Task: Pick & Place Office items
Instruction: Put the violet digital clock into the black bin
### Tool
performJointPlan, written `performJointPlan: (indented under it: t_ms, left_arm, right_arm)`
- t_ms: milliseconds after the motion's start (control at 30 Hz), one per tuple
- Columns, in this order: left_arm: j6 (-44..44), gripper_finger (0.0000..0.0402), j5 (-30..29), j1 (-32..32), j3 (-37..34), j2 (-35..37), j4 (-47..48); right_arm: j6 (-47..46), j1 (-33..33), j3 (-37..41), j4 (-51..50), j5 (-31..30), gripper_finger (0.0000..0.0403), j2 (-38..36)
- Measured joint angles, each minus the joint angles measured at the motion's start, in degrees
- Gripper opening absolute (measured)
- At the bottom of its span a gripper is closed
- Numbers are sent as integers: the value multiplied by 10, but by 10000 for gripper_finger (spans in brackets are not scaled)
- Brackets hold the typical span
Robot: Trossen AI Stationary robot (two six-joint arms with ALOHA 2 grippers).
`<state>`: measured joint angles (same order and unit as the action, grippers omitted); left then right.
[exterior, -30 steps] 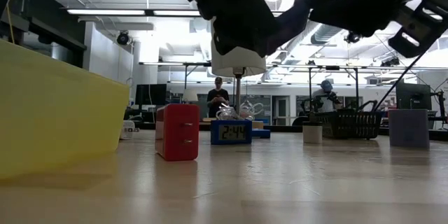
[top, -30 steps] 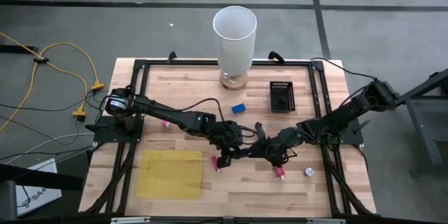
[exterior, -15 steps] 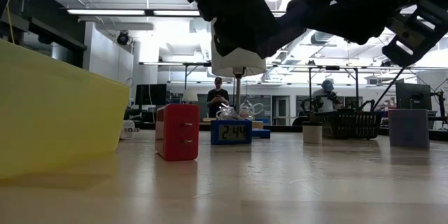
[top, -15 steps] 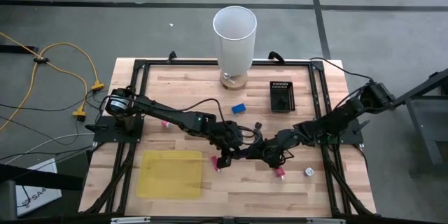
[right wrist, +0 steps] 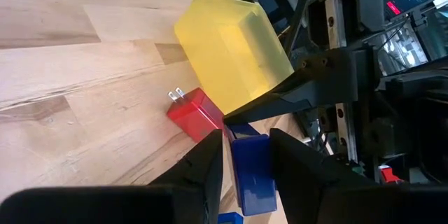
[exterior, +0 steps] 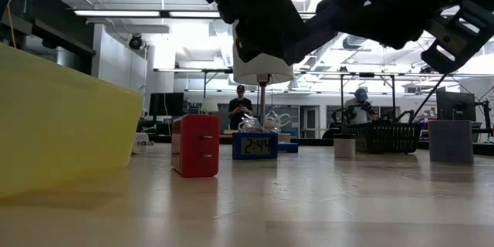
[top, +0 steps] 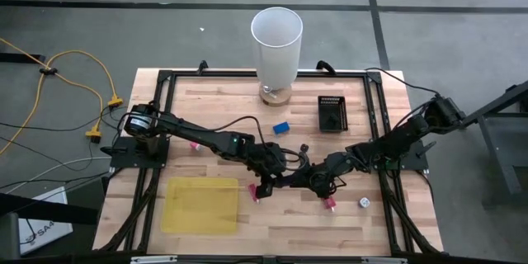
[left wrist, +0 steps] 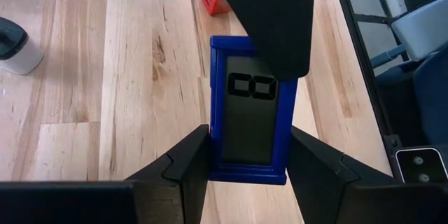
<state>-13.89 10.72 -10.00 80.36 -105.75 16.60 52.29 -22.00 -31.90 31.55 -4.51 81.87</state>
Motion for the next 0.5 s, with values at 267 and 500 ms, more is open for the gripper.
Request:
performJointPlan:
  t_ms: [267, 500]
  left_arm:
    - [2, 159, 0, 0, 0, 0, 1]
    - [3, 159, 0, 0, 0, 0, 1]
  right_arm:
    - [2, 0, 0, 0, 0, 70, 0]
    - [2, 0, 0, 0, 0, 74, 0]
